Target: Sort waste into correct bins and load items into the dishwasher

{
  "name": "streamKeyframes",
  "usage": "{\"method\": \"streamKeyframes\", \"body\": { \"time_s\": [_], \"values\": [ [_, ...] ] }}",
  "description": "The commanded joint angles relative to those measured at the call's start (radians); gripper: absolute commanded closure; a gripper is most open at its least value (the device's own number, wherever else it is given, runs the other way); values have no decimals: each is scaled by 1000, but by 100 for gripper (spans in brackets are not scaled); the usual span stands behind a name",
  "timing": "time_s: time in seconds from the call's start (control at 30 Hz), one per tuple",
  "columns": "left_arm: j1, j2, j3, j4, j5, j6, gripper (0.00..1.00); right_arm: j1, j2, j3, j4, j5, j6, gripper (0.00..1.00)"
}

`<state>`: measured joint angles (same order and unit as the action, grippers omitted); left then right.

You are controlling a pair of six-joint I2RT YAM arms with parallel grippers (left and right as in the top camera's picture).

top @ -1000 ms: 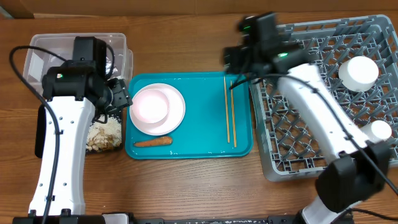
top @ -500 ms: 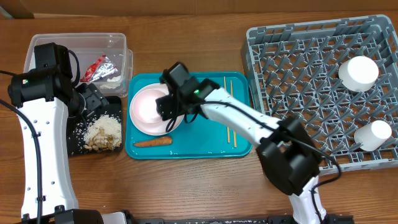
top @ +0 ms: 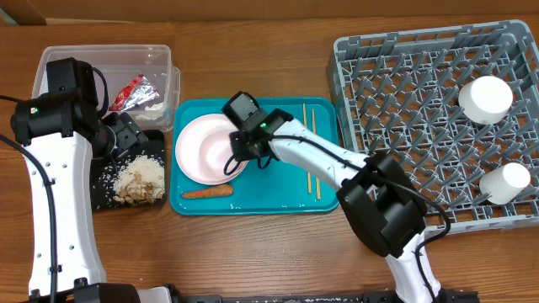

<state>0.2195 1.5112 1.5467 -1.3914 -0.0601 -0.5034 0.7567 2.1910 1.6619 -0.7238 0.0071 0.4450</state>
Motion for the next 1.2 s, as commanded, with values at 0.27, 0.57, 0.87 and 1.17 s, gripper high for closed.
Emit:
{"method": "streamKeyframes", "body": {
  "time_s": [0.27,0.57,0.87,1.17],
  "values": [
    [3,5,8,0,5,-17,18,-76,8,2,-95,180,9,96],
    [3,5,8,4,5,-17,17,-158,-66,46,-179,228,-8,96],
    [3,5,8,10,5,-17,17,-301,-382,140,-269,606,-218,96],
    [3,5,8,12,5,-17,17,-599,-393,128,-218,1186,-225,96]
  ]
}}
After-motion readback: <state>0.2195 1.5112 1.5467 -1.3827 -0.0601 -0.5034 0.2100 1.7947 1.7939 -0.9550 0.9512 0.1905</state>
